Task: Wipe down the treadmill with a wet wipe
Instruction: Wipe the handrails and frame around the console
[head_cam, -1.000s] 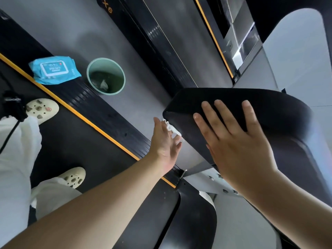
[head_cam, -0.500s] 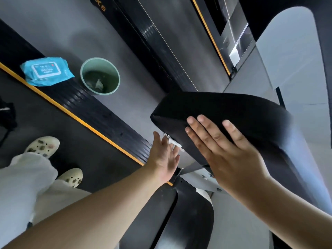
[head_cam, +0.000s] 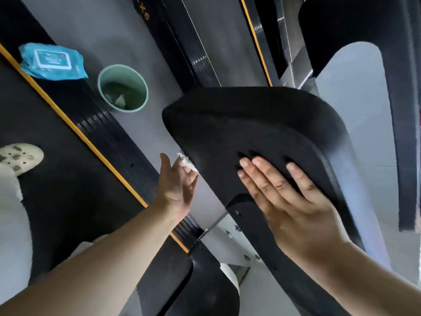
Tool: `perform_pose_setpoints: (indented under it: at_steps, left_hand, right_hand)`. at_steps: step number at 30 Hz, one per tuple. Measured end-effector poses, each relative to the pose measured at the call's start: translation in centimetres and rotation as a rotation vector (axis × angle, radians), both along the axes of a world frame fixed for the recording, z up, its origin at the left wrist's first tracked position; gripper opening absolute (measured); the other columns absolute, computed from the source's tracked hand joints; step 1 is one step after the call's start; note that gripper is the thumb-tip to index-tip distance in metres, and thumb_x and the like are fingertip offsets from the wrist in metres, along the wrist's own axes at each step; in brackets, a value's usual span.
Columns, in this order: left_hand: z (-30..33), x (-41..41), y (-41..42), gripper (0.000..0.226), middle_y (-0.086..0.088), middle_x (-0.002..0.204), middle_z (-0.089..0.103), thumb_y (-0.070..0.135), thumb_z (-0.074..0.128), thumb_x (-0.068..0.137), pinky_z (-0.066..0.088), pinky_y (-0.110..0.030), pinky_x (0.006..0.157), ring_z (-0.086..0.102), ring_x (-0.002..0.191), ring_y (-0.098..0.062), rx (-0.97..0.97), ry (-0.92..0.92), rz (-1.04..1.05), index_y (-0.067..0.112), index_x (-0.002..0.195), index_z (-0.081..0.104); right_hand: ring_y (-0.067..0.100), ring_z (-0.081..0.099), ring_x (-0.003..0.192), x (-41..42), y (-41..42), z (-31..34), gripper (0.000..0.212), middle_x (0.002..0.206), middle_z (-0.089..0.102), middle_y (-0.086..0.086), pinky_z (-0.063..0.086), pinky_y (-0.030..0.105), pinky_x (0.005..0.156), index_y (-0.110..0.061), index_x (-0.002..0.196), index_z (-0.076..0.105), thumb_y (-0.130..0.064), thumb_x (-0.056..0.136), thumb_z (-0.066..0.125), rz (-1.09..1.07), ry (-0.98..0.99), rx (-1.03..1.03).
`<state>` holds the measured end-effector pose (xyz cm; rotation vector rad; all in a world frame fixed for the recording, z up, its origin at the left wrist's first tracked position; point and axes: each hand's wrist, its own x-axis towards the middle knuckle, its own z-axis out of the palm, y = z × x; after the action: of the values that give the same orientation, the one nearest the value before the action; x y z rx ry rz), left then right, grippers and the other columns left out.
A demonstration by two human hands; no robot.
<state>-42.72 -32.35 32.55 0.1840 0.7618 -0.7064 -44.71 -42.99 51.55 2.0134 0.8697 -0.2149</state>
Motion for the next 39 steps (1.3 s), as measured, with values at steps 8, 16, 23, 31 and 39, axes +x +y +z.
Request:
perform_pose_setpoints:
  at_steps: [8, 16, 23, 31, 39]
  left_hand:
    - [1.0, -7.6, -6.3, 0.074, -0.008, 0.153, 0.029, 0.06, 0.008, 0.096, 0.014, -0.032, 0.115, 0.027, 0.141, -0.02, -0.002, -0.033, 0.008, 0.011, 0.148, 0.028]
    - [-0.4, -6.4, -6.0, 0.077, -0.005, 0.152, 0.032, 0.065, 0.007, 0.093, 0.008, -0.037, 0.119, 0.035, 0.137, -0.021, 0.037, -0.045, 0.016, 0.016, 0.146, 0.032]
    - [1.1, -9.4, -8.2, 0.072, -0.013, 0.149, 0.036, 0.057, 0.016, 0.097, 0.023, -0.036, 0.116, 0.037, 0.136, -0.024, 0.082, -0.044, -0.015, 0.004, 0.143, 0.033]
    - [-0.6, -6.8, -7.6, 0.068, -0.006, 0.134, 0.051, 0.056, 0.011, 0.097, 0.019, -0.029, 0.116, 0.046, 0.126, -0.015, 0.125, -0.049, 0.086, 0.012, 0.14, 0.041]
    - [-0.2, -10.4, -9.7, 0.072, -0.015, 0.149, 0.035, 0.056, 0.017, 0.098, 0.023, -0.037, 0.116, 0.034, 0.138, -0.027, 0.109, -0.072, -0.044, 0.003, 0.143, 0.035]
  right_hand:
    - [0.022, 0.013, 0.144, -3.9, -3.7, 0.8, 0.055, 0.156, 0.02, 0.01, -0.004, 0.044, 0.118, -0.006, 0.147, 0.028, -0.028, 0.098, 0.037, 0.084, -0.078, -0.002]
    - [0.023, 0.013, 0.144, -4.7, -4.4, 0.9, 0.059, 0.156, 0.02, 0.01, -0.005, 0.045, 0.118, -0.006, 0.148, 0.026, -0.032, 0.097, 0.038, 0.084, -0.096, -0.012]
    - [0.024, 0.015, 0.143, -4.6, -4.4, 0.9, 0.059, 0.156, 0.02, 0.011, -0.008, 0.045, 0.117, -0.006, 0.147, 0.028, -0.034, 0.096, 0.038, 0.085, -0.095, -0.017]
    - [0.025, 0.015, 0.143, -4.8, -4.7, 0.5, 0.057, 0.155, 0.021, 0.011, -0.008, 0.046, 0.117, -0.006, 0.147, 0.028, -0.031, 0.097, 0.038, 0.093, -0.1, -0.015]
    - [0.027, 0.013, 0.143, -5.2, -5.1, 0.3, 0.058, 0.156, 0.019, 0.012, -0.009, 0.046, 0.117, -0.004, 0.148, 0.026, -0.032, 0.098, 0.035, 0.082, -0.105, -0.012]
